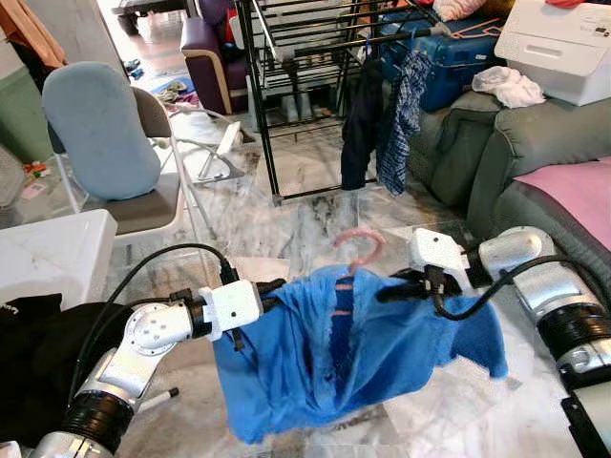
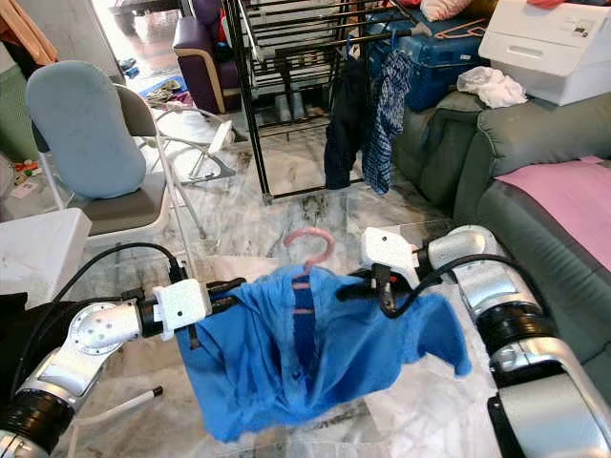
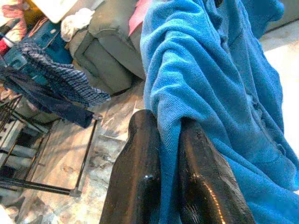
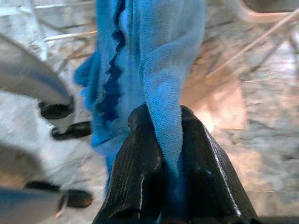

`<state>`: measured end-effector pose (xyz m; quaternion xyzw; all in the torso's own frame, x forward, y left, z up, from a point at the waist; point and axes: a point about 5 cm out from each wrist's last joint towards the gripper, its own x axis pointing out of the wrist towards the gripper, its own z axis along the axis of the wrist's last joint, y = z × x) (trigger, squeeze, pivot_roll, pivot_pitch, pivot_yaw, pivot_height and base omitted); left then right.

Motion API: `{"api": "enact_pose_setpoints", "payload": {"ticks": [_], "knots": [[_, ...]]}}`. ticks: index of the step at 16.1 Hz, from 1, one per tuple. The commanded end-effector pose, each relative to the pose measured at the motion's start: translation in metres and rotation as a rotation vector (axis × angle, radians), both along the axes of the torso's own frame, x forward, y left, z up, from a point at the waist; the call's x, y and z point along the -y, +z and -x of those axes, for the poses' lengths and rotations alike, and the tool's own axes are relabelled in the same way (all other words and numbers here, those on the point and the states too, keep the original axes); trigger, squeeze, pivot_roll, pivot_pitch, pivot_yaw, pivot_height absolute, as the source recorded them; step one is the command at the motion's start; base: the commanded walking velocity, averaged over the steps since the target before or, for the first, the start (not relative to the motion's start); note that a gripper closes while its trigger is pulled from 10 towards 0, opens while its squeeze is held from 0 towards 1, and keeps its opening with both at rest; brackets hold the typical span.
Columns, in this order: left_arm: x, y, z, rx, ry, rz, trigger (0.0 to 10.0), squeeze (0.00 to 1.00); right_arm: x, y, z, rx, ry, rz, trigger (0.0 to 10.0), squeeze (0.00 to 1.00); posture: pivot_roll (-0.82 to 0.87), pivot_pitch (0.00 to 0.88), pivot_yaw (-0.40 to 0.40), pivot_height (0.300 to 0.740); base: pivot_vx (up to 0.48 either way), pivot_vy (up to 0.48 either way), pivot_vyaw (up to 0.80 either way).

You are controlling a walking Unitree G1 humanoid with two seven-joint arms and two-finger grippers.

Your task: Hang hanger

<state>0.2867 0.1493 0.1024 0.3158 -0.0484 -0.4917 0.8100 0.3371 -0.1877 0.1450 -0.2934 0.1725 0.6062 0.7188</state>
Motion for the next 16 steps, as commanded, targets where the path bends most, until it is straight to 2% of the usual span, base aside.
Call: {"api": "enact_pose_setpoints", "payload": {"ticks": [1,3,4,5,8,13,15,16], "knots": [[0.001,0.009,-0.003,0.04,-0.008,0.025,0.0,0.0,0.004,0.006,-0.007,0.058,-0.097,-0.058,0.0,0.0,-0.11,0.0,0.062,0.74,0.0,0.0,0.0],[0.001,0.005,-0.002,0.032,0.014,0.032,0.0,0.0,0.005,0.01,-0.01,0.116,-0.165,-0.117,0.0,0.0,-0.11,0.0,0.063,0.74,0.0,0.0,0.0],[0.0,0.003,-0.002,0.028,0.029,0.036,10.0,0.0,0.005,0.009,-0.01,0.122,-0.173,-0.123,0.0,0.0,-0.11,0.0,0.063,0.74,0.0,0.0,0.0],[-0.002,0.002,-0.003,0.011,0.064,0.06,10.0,1.0,0.005,0.008,-0.01,0.133,-0.197,-0.141,0.0,0.0,-0.12,0.0,0.065,0.74,0.0,0.0,0.0],[-0.003,0.004,-0.002,-0.005,0.043,0.068,10.0,1.0,0.003,0.006,-0.016,0.188,-0.297,-0.147,0.0,0.0,-0.12,0.0,0.063,0.74,0.0,0.0,0.0],[-0.005,0.003,0.0,-0.039,0.04,0.078,10.0,1.0,0.0,-0.002,-0.018,0.212,-0.381,-0.151,0.0,0.0,-0.12,0.0,0.061,0.74,0.0,0.0,0.0],[-0.008,0.003,-0.004,-0.015,0.123,0.105,10.0,1.0,0.0,-0.005,-0.019,0.225,-0.442,-0.155,0.0,0.0,-0.12,0.0,0.062,0.74,0.0,0.0,0.0],[-0.01,0.003,-0.009,0.018,0.306,0.205,10.0,1.0,0.002,-0.011,-0.02,0.23,-0.533,-0.164,0.0,0.0,-0.12,0.0,0.059,0.74,0.0,0.0,0.0]]}}
